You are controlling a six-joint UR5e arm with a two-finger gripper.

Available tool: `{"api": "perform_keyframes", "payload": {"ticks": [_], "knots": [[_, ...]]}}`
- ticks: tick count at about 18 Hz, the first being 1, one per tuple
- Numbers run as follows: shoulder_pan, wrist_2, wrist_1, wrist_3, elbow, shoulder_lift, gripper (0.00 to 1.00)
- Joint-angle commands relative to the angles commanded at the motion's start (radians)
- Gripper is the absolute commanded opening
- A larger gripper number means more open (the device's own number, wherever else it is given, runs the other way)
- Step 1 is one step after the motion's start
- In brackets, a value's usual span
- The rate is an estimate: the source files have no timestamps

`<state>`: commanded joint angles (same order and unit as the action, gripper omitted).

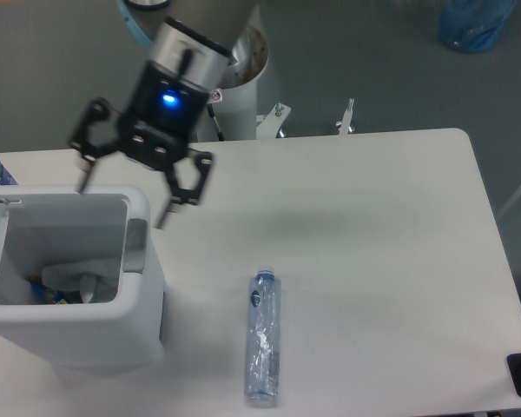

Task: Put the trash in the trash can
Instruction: 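Open the gripper to drop the bag and rise from the bin, then move the open gripper down over the clear water bottle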

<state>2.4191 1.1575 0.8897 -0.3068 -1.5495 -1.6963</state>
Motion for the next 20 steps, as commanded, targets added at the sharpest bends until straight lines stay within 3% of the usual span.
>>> {"api": "perform_keyframes", "payload": {"ticks": [7, 12, 17, 20], "knots": [[0.012, 0.143, 0.009, 0.003, 0.124, -0.172, 1.0], [0.018, 0.139, 0.003, 0.0, 0.181, -0.31, 1.0], [0.018, 0.14, 0.0, -0.017, 0.186, -0.422, 1.0], [0.015, 0.142, 0.0, -0.038, 0.181, -0.456, 1.0]]}}
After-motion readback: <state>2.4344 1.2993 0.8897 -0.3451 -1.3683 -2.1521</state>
